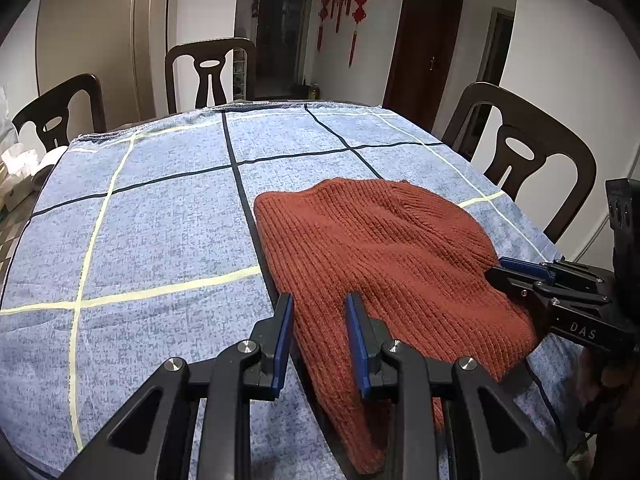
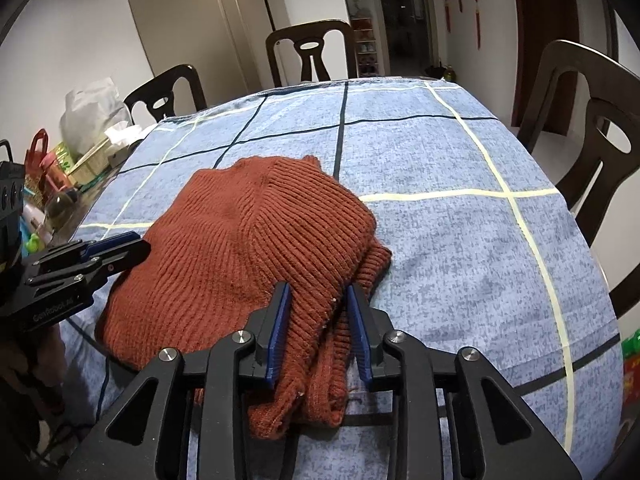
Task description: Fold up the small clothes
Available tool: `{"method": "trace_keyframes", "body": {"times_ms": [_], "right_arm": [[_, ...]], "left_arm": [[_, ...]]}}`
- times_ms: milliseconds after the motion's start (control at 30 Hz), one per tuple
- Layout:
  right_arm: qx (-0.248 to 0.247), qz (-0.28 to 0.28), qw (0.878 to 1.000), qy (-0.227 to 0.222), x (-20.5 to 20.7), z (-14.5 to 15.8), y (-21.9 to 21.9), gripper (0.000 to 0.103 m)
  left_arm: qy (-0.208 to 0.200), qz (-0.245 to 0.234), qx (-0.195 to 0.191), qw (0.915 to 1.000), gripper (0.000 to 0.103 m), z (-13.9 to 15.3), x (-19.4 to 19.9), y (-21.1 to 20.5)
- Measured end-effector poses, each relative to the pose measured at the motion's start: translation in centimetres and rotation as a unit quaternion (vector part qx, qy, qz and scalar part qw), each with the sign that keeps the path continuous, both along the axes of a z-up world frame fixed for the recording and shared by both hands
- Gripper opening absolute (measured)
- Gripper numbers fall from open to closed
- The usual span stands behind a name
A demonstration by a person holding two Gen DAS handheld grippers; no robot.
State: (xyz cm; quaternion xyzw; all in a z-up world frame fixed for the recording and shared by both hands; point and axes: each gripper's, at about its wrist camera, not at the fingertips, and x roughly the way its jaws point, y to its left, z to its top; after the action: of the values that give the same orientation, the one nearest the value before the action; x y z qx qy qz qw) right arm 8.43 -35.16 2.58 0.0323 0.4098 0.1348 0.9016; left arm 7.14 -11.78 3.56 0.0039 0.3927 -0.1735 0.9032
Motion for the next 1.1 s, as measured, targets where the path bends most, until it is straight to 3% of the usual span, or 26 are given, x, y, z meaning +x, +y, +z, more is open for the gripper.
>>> {"method": "trace_keyframes", "body": {"times_ms": [267, 633, 833, 1000, 1100], "right_arm": [[0.034, -0.012, 0.999, 0.021, 0.4, 0.1, -1.2, 0.042], [0.138, -0.003, 0.988, 0.07, 1.9, -1.4, -3.4, 0.046], [0.179, 0.001, 0.981, 0.08, 2.4, -1.9, -3.9, 0.046], [0.182, 0.023, 0.979, 0.085, 2.8, -1.9, -3.2, 0.046], [0.194, 0.027, 0.976, 0.093, 3.2, -2.1, -2.9, 0.034]], "left_arm": [[0.01, 0.003, -0.025, 0.9996, 0.03, 0.3, 0.2, 0.7], [0.039, 0.011, -0.079, 0.996, 0.041, -0.5, 1.5, 1.7], [0.055, 0.011, -0.097, 0.9937, 0.054, -1.7, 1.9, 1.4], [0.069, 0.011, -0.116, 0.9907, 0.055, -2.4, 2.0, 1.2], [0.072, 0.003, -0.112, 0.9911, 0.055, -2.6, 2.2, 0.6]]}}
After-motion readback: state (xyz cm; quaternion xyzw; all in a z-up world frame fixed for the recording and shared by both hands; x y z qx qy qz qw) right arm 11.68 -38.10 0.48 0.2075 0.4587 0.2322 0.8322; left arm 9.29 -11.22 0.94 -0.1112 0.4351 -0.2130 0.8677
